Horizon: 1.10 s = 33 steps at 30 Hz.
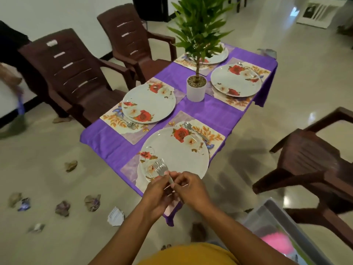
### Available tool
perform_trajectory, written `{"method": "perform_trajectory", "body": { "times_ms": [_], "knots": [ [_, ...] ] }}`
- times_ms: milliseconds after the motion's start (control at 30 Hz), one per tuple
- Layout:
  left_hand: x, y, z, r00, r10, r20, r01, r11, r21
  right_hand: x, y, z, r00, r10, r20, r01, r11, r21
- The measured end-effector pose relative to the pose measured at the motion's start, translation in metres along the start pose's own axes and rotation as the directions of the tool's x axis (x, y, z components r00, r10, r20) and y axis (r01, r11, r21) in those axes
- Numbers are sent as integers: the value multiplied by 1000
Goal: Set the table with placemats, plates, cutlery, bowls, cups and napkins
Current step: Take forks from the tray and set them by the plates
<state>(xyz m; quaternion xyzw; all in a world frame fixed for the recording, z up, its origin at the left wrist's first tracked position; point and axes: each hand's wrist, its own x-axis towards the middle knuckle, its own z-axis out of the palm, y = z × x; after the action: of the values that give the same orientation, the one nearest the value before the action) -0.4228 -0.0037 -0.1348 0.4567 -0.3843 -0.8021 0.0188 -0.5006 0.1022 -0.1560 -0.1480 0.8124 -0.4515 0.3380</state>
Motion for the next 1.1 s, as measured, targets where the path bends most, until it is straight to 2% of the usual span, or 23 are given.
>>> {"method": "perform_trajectory", "body": {
  "times_ms": [100, 267, 400, 567, 800, 1100],
  "knots": [
    [7, 3, 2, 999, 25, -42, -26, 999, -24, 19, -2, -11, 997, -31, 70, 33, 999, -24],
    [15, 0, 5, 990, 65, -125, -77, 992, -102, 45, -8, -22, 977, 11, 212, -3, 999, -39],
    [21, 3, -4, 978, 87, -191, -112, 986, -127, 59, -7, -23, 966, 53, 254, -55, 998, 2],
    [39, 5, -27, 931, 69, -359, -125, 983, -137, 74, -13, -17, 957, 105, 270, -120, 992, 39],
    [47, 3, -45, 961, 94, -261, -111, 992, -51, 78, -24, 10, 933, 150, 326, -169, 985, 30],
    [57, 4, -63, 939, 78, -334, -90, 996, -21, 91, -20, 37, 912, 103, 397, -93, 995, -44]
  ]
}}
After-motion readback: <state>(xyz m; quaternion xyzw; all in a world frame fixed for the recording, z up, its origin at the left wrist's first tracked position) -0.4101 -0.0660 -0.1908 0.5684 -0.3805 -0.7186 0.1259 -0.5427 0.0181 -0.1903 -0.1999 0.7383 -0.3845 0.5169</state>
